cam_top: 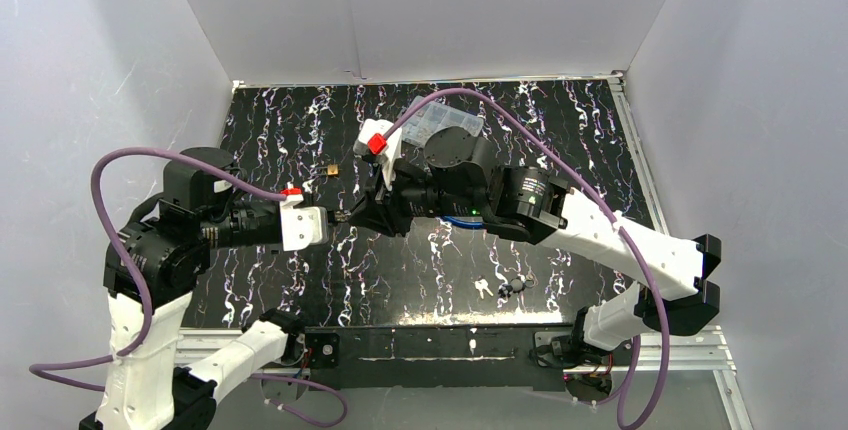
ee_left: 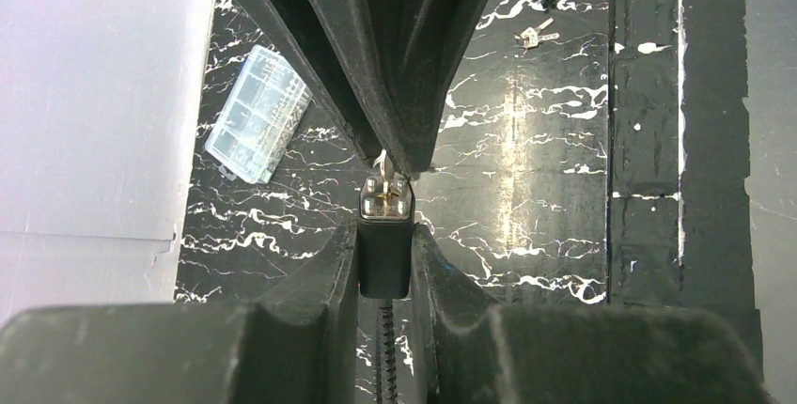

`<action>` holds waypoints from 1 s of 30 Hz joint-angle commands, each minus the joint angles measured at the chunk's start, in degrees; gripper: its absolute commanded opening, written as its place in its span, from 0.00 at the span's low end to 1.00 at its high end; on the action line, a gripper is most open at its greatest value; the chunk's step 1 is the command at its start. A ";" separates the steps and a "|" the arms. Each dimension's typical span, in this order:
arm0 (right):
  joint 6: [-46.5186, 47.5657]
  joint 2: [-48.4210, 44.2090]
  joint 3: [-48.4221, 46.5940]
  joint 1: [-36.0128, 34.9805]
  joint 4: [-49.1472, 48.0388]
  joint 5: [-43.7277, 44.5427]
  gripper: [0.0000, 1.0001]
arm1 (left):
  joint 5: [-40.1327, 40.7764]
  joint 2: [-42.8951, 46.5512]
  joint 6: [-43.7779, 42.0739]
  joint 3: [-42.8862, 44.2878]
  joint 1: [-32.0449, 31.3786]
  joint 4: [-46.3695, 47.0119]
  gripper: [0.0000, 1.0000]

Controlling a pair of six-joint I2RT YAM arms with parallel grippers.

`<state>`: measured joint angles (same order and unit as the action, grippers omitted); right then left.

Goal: Unlock with the key

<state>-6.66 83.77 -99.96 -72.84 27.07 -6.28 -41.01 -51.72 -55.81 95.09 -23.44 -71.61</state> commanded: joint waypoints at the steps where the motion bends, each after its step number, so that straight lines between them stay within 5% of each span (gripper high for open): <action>1: 0.17 -1.02 -1.28 -0.02 -1.60 0.65 0.22 | -1.57 0.00 -0.63 1.24 -0.26 0.32 0.00; 7: 0.03 -0.33 -2.42 0.01 -1.86 -0.46 0.17 | -1.48 0.30 -1.40 0.52 -0.21 0.03 0.00; 13: -1.27 0.39 -2.82 -0.02 -1.79 -0.91 0.02 | -0.88 0.76 -2.54 -0.36 -0.25 0.33 0.00; 30: -12.73 0.68 -0.52 0.06 -5.98 -1.01 0.01 | 3.49 9.22 -9.49 -10.60 -0.23 14.12 0.00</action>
<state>-13.26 84.82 -99.96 -72.97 26.83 -7.05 -38.65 -44.80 -61.17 86.72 -23.44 -64.31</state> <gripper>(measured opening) 0.038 0.154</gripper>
